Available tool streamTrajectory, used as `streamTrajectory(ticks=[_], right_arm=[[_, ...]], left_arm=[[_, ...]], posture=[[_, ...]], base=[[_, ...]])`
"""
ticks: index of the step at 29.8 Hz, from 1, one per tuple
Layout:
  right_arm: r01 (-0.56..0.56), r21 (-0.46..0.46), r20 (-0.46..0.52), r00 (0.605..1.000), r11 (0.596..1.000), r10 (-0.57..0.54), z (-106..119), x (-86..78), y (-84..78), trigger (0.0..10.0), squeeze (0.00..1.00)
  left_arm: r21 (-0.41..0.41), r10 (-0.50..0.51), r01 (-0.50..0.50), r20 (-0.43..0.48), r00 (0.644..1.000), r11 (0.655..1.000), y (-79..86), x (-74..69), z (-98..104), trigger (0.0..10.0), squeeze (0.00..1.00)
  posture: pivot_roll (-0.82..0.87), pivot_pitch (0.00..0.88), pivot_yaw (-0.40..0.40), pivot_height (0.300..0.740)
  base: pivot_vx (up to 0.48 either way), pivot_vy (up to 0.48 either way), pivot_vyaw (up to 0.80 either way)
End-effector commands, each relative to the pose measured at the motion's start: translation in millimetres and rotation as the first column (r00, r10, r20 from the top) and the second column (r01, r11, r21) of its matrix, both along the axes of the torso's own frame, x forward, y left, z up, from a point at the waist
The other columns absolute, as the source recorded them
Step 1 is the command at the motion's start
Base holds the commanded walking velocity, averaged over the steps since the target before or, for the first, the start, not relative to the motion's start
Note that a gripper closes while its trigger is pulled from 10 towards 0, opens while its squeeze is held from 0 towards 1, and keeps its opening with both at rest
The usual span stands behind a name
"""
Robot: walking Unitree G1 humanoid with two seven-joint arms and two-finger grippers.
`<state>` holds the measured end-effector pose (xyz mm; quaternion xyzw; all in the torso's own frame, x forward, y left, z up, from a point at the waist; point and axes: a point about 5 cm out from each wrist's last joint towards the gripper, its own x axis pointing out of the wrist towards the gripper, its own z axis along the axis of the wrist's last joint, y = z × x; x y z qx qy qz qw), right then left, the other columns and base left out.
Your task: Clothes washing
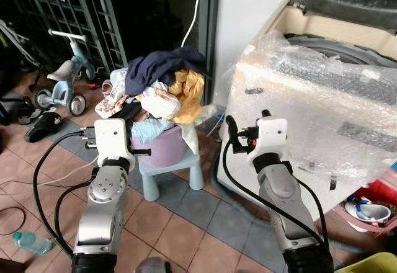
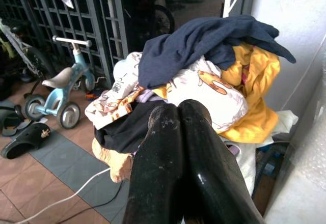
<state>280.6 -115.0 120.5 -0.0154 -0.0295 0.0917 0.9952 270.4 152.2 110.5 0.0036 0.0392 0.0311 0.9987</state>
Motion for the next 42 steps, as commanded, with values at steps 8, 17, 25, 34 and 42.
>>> streamTrajectory(ticks=[8, 17, 25, 34, 42], right_arm=[[-0.084, -0.010, 0.058, 0.995, 0.996, 0.084, 15, 8.3, 6.9, 10.0, 0.00], [-0.110, -0.060, 0.053, 0.992, 0.992, 0.113, 17, 15.3, 3.2, 10.0, 0.00], [-0.126, -0.080, 0.053, 0.990, 0.989, 0.130, 18, 21.1, 6.5, 10.0, 0.00], [-0.012, -0.212, 0.026, 1.000, 0.977, 0.018, 17, 42.4, -1.7, 10.0, 0.00], [-0.003, -0.205, -0.300, 0.952, 0.979, -0.060, -36, 42.6, -14.0, 0.0, 0.00]], left_arm=[[0.001, 0.012, -0.013, 0.012, 1.000, 1.000, 2.3, 1.7, 2, 10.0, 0.00], [0.012, -0.007, 0.007, 0.039, 0.999, 1.000, -1.3, 2.0, 4, 10.0, 0.00], [0.021, -0.017, 0.016, 0.051, 0.999, 1.000, -2.8, 4.0, 6, 10.0, 0.00], [0.035, -0.016, 0.015, 0.041, 0.999, 0.999, -0.7, 2.5, 5, 10.0, 0.00], [0.021, -0.018, 0.018, -0.003, 1.000, 1.000, -0.9, 1.7, 0, 10.0, 0.00]], posture=[[-0.03, 0.000, 0.019, 0.740], [-0.03, 0.000, 0.005, 0.740], [-0.02, 0.000, -0.006, 0.740], [-0.01, 0.000, 0.007, 0.740], [0.01, 0.000, 0.012, 0.740]], base=[[0.375, 0.300, 0.66], [0.424, 0.154, 0.46], [0.477, 0.000, 0.00], [0.473, 0.000, 0.00], [0.085, 0.000, 0.00]])
